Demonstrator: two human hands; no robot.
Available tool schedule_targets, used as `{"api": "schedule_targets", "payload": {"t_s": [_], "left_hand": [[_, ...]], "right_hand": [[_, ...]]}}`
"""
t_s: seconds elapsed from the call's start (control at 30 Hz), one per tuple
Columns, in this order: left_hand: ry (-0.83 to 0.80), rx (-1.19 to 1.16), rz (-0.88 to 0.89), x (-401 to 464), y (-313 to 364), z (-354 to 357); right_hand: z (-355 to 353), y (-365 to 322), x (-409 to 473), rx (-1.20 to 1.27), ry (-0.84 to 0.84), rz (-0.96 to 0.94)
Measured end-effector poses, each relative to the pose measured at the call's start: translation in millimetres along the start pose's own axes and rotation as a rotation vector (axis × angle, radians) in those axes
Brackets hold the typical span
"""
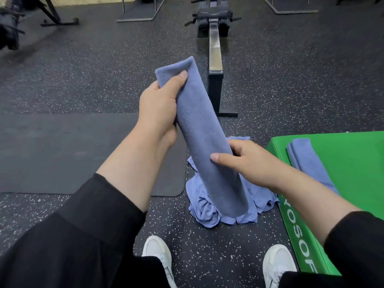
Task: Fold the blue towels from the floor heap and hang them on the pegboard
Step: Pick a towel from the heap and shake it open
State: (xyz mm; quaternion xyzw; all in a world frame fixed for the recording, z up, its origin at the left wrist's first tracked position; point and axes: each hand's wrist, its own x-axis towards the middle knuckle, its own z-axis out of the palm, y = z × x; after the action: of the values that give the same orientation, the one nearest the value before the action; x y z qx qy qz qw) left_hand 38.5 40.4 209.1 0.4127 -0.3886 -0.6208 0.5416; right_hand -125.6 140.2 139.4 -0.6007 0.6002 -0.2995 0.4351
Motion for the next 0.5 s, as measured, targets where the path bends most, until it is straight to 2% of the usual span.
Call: {"api": "schedule_targets", "payload": {"t_s": [0.3, 0.4, 0.5], "left_hand": [[0.118, -0.037, -0.076, 8.3, -4.4, -5.3], [0.145, -0.042, -0.096, 10.8, -8.5, -3.0], [0.166, -0.038, -0.107, 13.9, -11.8, -1.2]], "right_hand": [[4.6, 17.4, -10.4, -0.131, 0.189, -0.039], [3.7, 21.0, -13.2, -0.106, 0.258, -0.048], [-3.9, 22.8, -21.5, -0.081, 0.249, -0.019]]}}
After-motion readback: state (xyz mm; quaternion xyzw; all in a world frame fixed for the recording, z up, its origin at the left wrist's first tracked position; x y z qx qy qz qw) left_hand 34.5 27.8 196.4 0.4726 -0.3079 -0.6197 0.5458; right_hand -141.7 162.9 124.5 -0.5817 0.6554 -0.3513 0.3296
